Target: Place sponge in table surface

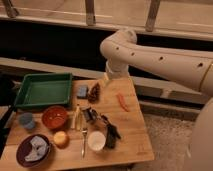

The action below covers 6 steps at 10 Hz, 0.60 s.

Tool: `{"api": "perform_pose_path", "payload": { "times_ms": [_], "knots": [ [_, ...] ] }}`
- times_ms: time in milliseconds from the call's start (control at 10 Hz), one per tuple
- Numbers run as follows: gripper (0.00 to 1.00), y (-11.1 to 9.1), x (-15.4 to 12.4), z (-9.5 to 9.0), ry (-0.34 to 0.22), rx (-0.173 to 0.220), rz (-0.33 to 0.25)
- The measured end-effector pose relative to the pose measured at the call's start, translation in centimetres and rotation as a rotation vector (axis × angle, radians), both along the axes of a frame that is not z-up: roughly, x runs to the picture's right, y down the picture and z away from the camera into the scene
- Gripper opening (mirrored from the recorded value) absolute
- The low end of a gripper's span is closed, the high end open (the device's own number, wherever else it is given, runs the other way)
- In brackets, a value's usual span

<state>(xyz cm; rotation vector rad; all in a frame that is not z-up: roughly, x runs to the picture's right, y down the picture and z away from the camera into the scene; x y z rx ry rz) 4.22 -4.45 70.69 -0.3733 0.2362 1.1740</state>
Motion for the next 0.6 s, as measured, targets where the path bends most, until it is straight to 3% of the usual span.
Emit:
{"api": "perform_pose_path", "payload": {
  "times_ms": [100, 600],
  "knots": [
    [0.79, -0.22, -1.31, 0.00, -0.025, 0.011, -0.012],
    [0.79, -0.15, -1.05, 0.43, -0.032, 0.003, -0.010]
  ]
}}
